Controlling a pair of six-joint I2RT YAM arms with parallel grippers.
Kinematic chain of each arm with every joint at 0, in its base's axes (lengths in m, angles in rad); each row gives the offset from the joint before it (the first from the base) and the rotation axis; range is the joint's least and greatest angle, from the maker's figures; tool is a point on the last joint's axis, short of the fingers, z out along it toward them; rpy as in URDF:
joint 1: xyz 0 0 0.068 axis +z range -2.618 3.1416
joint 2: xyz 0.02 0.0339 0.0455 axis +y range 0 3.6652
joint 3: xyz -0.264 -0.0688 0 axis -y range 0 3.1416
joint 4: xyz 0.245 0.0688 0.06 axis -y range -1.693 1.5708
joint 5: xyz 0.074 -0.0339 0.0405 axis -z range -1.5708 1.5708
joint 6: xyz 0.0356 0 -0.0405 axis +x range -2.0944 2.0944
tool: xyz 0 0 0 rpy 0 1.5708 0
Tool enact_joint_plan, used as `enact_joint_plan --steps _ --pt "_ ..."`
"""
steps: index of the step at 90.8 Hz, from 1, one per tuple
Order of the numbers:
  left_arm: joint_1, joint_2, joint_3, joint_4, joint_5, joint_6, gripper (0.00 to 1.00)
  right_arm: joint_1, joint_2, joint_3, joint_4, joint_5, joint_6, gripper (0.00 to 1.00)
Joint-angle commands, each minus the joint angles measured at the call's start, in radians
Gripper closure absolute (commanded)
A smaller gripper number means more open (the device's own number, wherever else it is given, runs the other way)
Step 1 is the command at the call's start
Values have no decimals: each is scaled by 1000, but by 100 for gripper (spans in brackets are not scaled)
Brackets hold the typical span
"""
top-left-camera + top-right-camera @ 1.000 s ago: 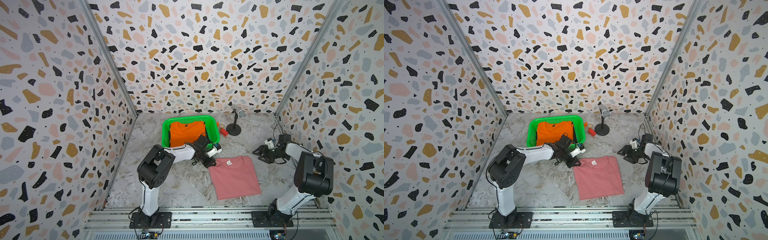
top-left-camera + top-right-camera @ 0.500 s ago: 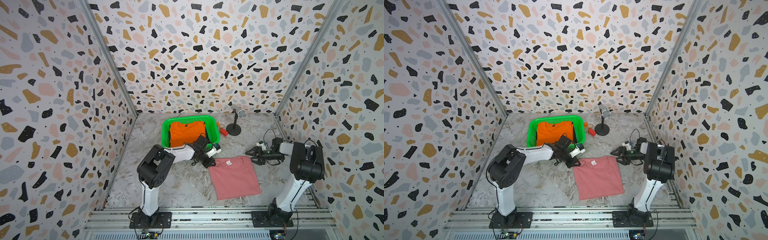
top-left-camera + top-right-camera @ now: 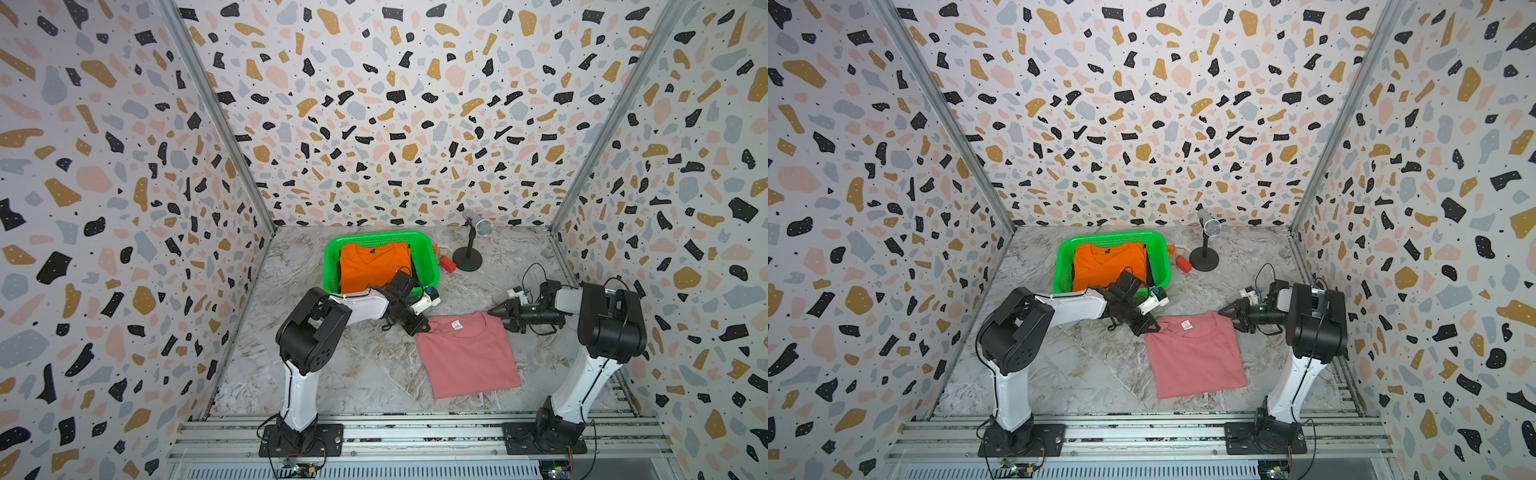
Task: Put the folded t-shirts into the basket
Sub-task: Pick up the T-shirt from the center of the board.
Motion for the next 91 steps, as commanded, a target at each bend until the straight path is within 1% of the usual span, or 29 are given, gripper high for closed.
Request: enact_joint_plan --steps 1,4,11,17,26,53,70,80,91 --pt "8 14 -7 8 -10 27 100 9 -28 -22 57 -42 43 62" --pt "10 16 -8 7 -12 27 100 9 -36 -26 72 -49 50 65" --pt "11 25 -5 5 -11 27 100 10 -51 -30 94 -63 58 79" --pt "11 29 -2 4 -10 26 100 11 -60 -32 101 -69 61 86" --pt "11 30 -1 2 -9 27 100 12 -74 -35 114 -74 66 100" --pt "13 19 12 -18 -6 36 100 12 -168 -45 150 -15 51 100" --pt "14 -15 29 -47 30 28 100 13 -255 -89 223 8 84 100" --pt "13 -50 30 -50 69 6 100 13 -309 -131 305 3 138 100" --pt "14 -88 43 -78 70 17 100 13 -375 -153 342 10 161 100"
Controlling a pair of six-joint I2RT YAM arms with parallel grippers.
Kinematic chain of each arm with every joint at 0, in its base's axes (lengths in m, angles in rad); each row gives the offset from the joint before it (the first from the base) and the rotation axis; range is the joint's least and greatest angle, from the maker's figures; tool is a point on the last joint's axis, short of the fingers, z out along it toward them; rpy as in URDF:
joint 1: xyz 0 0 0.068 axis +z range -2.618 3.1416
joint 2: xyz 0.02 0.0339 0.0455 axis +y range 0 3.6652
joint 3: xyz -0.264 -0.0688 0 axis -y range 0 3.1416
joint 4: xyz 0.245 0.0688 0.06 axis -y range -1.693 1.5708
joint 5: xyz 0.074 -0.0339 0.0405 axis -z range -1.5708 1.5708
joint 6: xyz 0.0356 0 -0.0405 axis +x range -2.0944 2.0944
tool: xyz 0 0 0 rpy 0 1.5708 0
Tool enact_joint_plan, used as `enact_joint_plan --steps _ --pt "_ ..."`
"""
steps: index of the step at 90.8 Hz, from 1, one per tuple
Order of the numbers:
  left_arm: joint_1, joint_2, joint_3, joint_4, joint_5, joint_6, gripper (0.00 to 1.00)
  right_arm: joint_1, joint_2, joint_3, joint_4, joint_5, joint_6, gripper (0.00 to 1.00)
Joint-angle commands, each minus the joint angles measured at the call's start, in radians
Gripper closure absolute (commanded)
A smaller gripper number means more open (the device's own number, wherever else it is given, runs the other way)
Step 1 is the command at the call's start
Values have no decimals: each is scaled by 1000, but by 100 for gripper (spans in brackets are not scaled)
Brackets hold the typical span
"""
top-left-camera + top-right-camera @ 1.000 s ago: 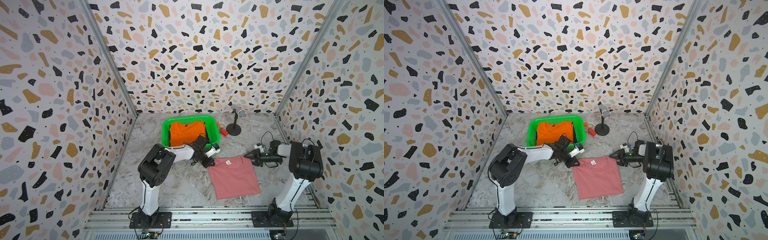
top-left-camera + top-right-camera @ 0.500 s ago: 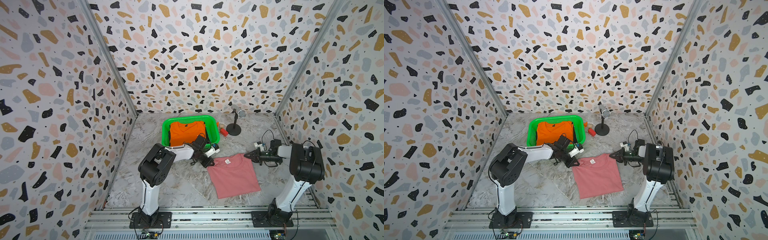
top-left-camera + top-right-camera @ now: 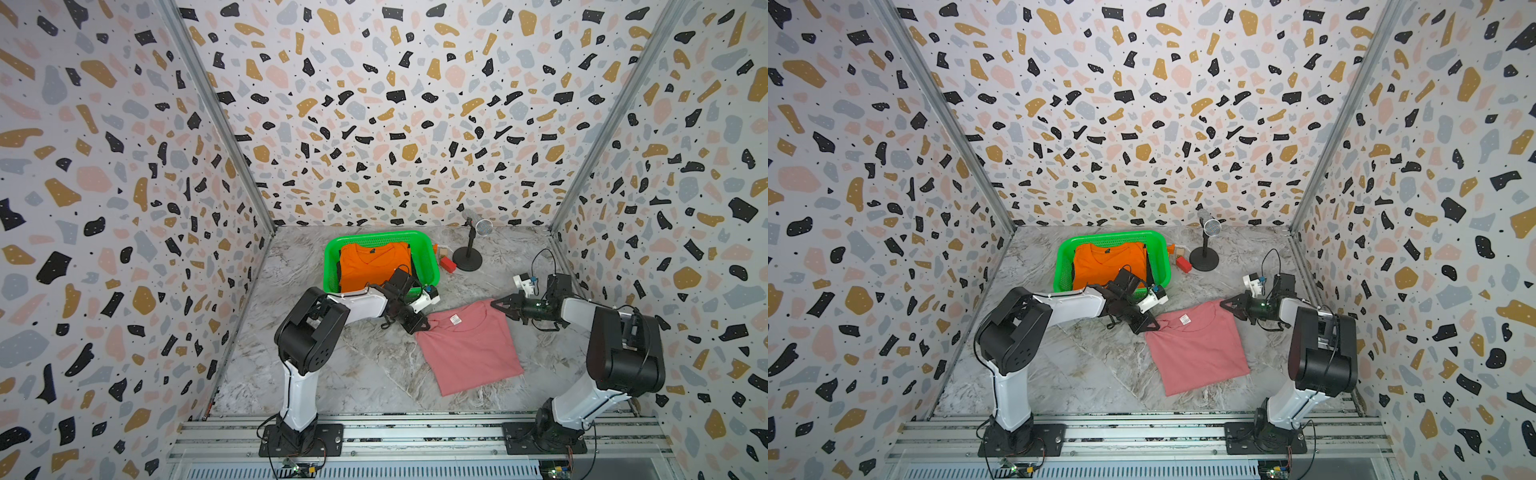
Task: Put the folded t-shirts into the basket
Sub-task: Pick up the T-shirt from the center of the board.
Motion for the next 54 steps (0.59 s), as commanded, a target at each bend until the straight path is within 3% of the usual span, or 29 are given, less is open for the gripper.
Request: enact_joint_plan --steps 1,32,54 --pt "7 -69 35 -56 36 9 100 -2 -80 -6 86 4 38 100" --pt "30 -209 73 -186 74 46 100 22 -278 -28 159 -3 134 100" --pt "133 -337 124 -350 108 106 100 143 -362 28 242 74 231 100"
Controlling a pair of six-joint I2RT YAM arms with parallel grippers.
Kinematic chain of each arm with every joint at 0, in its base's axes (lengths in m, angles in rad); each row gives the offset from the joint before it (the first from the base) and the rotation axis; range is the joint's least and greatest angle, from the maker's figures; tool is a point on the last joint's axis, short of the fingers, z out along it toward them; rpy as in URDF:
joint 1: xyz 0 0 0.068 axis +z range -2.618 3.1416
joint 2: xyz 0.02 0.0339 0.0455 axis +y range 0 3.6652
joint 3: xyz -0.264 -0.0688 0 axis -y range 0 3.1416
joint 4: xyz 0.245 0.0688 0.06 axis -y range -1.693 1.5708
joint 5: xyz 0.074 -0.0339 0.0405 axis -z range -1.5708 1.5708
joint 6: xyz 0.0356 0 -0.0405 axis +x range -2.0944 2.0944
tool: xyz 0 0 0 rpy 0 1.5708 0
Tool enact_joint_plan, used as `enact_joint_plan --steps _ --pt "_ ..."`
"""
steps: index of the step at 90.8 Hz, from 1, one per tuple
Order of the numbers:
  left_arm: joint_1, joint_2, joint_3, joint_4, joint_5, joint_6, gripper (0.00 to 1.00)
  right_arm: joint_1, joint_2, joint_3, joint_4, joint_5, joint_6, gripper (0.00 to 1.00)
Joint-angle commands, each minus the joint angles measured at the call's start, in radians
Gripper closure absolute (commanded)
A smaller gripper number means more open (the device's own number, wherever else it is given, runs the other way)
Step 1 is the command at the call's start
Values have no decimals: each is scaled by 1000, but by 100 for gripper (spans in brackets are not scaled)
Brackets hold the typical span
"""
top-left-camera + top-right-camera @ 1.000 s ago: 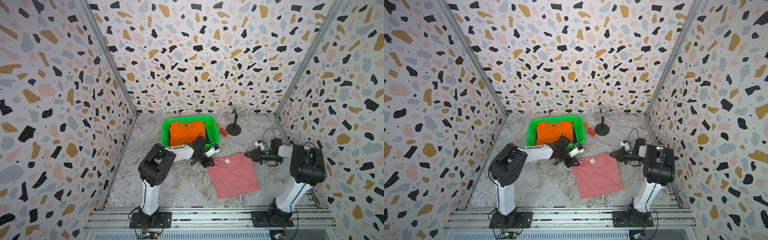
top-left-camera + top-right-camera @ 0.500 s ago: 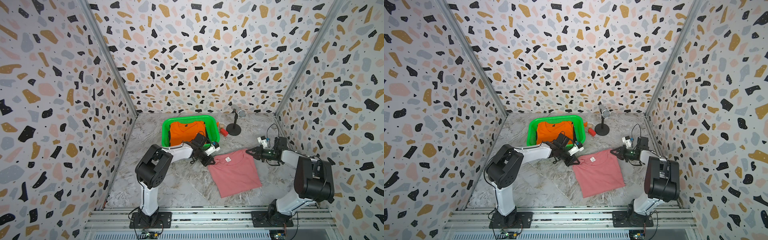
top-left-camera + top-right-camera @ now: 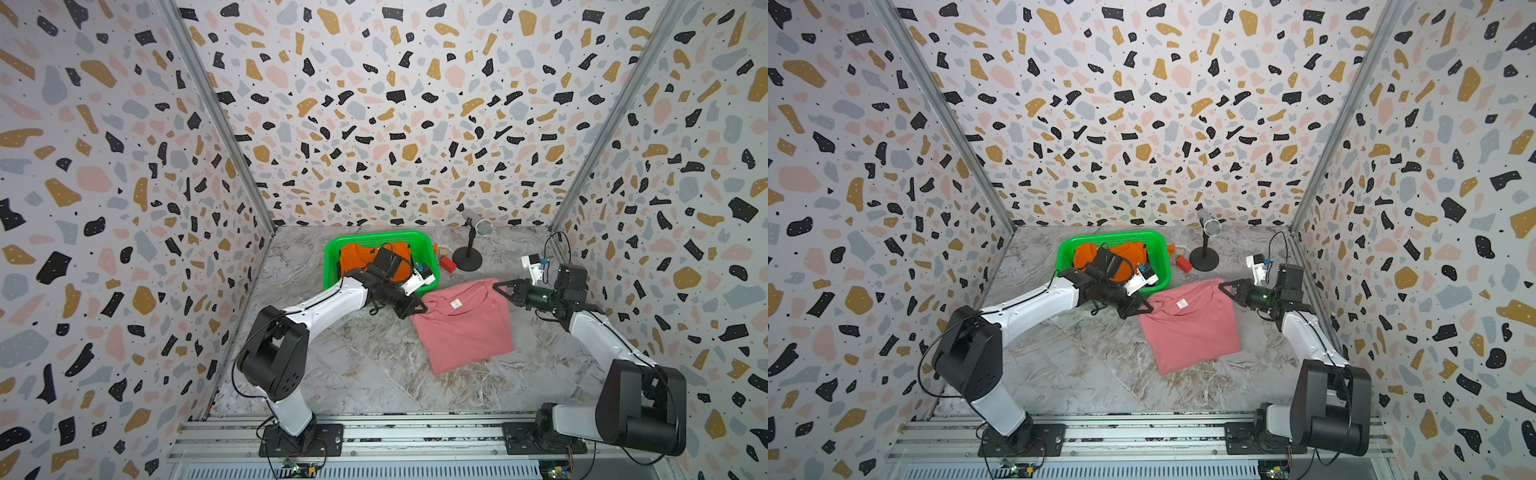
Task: Put the folded t-shirts into the basket
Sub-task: Pick up the T-shirt from the center of the board, then place the T-shirt in the bin.
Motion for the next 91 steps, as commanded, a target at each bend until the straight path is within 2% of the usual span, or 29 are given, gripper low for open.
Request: enact_joint_plan --steps 1,25,38,54,72,91 --pt "53 -77 47 -127 46 54 100 56 -31 65 80 45 68 100" --pt "238 -195 141 -338 124 139 100 213 -12 196 163 142 156 100" --pt "321 -216 206 -441 61 209 100 311 46 267 222 232 189 100" --pt "435 -217 238 -433 52 220 100 415 188 382 316 338 232 100" --pt "556 -144 291 -347 60 172 100 484 384 533 408 396 271 100" --pt "626 54 434 -334 115 100 100 502 591 726 388 415 267 100"
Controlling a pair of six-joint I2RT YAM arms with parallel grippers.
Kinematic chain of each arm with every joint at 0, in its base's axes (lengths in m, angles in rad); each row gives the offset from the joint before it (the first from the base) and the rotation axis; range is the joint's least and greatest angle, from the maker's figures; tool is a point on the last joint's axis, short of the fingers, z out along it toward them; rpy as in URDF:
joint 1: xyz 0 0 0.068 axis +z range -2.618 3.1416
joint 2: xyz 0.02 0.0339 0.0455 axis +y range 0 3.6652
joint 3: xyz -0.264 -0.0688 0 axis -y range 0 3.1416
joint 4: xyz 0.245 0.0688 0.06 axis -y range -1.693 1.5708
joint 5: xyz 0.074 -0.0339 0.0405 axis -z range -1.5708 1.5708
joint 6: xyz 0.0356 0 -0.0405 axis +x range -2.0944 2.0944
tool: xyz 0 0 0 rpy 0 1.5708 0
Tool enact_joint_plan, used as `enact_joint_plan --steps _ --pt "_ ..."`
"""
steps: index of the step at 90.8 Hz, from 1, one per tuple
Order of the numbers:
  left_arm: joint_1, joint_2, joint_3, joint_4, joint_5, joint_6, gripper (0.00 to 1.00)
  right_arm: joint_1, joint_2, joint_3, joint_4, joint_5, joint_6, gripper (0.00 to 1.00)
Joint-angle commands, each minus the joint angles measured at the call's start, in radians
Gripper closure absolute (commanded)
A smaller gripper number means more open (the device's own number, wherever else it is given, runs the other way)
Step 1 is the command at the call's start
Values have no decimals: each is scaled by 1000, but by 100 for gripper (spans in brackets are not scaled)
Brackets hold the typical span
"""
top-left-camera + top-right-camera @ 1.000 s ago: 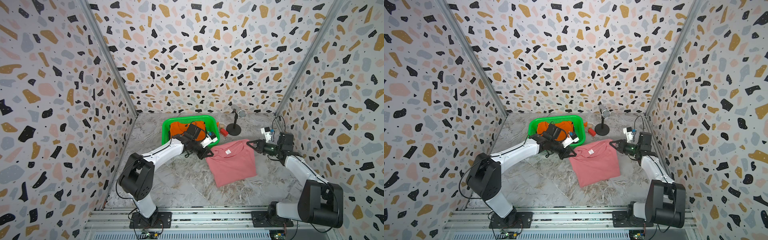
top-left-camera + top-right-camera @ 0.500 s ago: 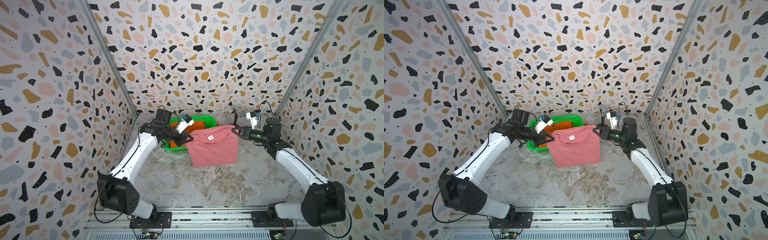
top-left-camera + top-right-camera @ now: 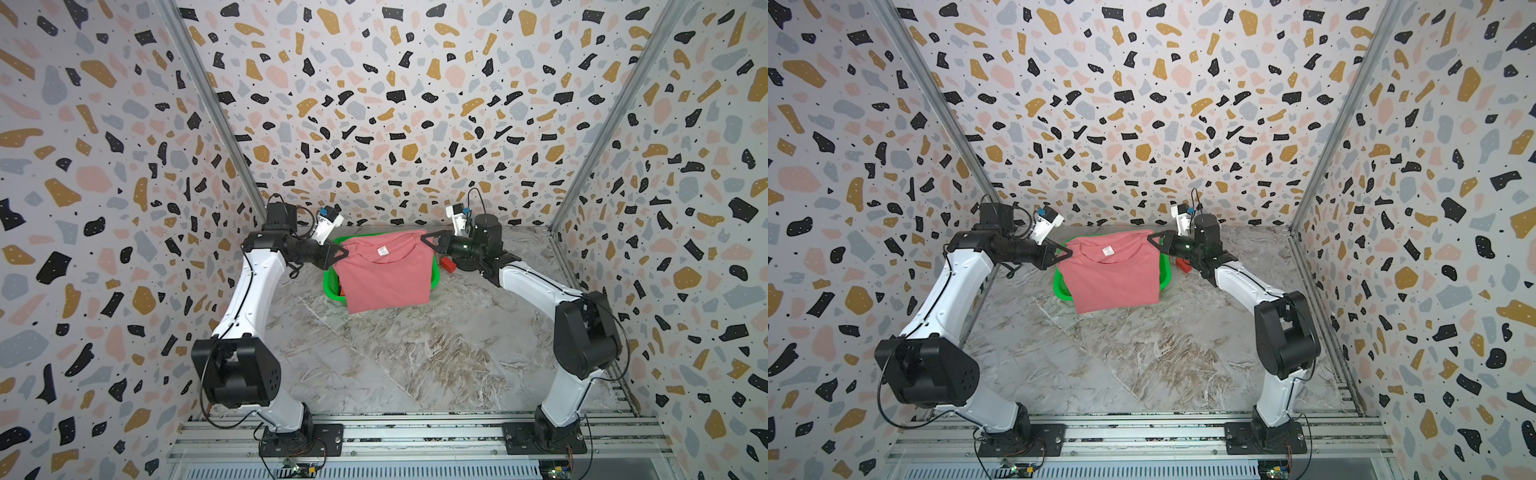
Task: Put the folded t-shirts into the basket
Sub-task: Place the T-shirt in the bin.
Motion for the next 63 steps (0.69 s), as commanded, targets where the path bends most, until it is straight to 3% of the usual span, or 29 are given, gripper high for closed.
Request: enact_joint_plan --steps 1,35,63 --pt "26 99 73 32 33 -52 100 -5 44 97 47 40 10 100" --pt "45 325 206 54 13 -35 100 -3 248 301 -37 44 -49 100" --pt "45 472 310 83 -25 -48 100 -3 366 385 16 73 -88 100"
